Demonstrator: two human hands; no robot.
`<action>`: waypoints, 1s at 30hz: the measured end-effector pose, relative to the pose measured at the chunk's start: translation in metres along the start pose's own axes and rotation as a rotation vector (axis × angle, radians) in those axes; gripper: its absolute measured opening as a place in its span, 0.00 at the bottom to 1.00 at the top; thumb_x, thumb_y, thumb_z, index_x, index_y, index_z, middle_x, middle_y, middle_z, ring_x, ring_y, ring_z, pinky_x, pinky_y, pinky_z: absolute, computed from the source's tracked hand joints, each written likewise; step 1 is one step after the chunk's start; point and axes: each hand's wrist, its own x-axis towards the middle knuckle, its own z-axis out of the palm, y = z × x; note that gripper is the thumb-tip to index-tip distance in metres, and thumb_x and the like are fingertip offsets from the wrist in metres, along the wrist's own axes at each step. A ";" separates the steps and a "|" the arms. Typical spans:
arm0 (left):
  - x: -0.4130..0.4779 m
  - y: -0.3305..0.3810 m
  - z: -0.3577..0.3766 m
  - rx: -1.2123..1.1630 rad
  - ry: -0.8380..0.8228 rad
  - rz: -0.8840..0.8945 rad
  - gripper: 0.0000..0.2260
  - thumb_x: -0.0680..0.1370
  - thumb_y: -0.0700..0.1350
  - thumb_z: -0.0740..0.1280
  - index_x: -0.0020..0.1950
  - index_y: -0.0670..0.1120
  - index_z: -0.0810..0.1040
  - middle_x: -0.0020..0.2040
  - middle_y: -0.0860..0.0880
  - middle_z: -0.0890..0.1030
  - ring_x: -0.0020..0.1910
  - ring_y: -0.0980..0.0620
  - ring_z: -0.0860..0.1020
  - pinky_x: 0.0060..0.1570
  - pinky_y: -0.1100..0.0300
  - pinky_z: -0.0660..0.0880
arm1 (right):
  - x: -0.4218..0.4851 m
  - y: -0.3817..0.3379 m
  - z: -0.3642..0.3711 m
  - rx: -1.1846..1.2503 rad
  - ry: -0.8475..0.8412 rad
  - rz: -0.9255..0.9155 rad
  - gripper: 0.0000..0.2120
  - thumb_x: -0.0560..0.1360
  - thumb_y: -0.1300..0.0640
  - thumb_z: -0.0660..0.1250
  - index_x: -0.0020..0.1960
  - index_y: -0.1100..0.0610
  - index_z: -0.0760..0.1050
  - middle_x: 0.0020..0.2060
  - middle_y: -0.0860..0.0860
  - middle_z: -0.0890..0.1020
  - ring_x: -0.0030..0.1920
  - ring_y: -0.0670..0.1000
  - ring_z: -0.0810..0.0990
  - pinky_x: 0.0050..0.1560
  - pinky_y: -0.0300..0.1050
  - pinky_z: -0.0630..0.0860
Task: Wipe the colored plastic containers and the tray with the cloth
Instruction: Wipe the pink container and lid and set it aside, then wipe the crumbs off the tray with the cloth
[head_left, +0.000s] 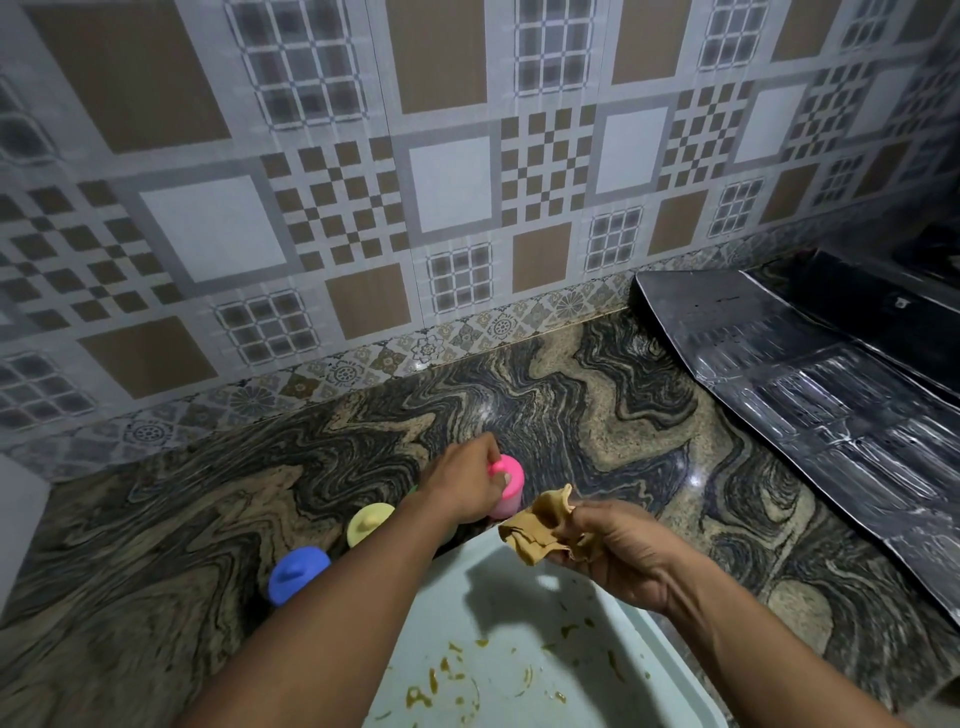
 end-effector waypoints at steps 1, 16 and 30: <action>-0.001 -0.001 0.001 0.000 0.008 0.003 0.07 0.77 0.52 0.70 0.50 0.55 0.72 0.55 0.48 0.81 0.52 0.44 0.80 0.54 0.47 0.78 | -0.001 -0.001 0.001 0.002 0.018 -0.004 0.12 0.74 0.75 0.60 0.54 0.70 0.78 0.45 0.65 0.83 0.41 0.57 0.84 0.37 0.47 0.83; -0.003 -0.002 0.004 -0.005 0.047 -0.015 0.09 0.77 0.54 0.68 0.55 0.54 0.77 0.57 0.46 0.82 0.56 0.44 0.80 0.58 0.46 0.77 | -0.013 -0.006 0.003 0.075 0.019 -0.064 0.12 0.74 0.75 0.65 0.55 0.65 0.76 0.37 0.60 0.84 0.30 0.52 0.84 0.27 0.44 0.82; -0.075 -0.025 -0.016 -0.142 0.515 0.174 0.05 0.75 0.46 0.68 0.50 0.49 0.80 0.44 0.51 0.82 0.43 0.51 0.79 0.45 0.52 0.78 | -0.013 0.018 0.013 -0.032 0.015 0.007 0.16 0.77 0.66 0.65 0.64 0.67 0.77 0.59 0.65 0.82 0.56 0.63 0.82 0.61 0.59 0.76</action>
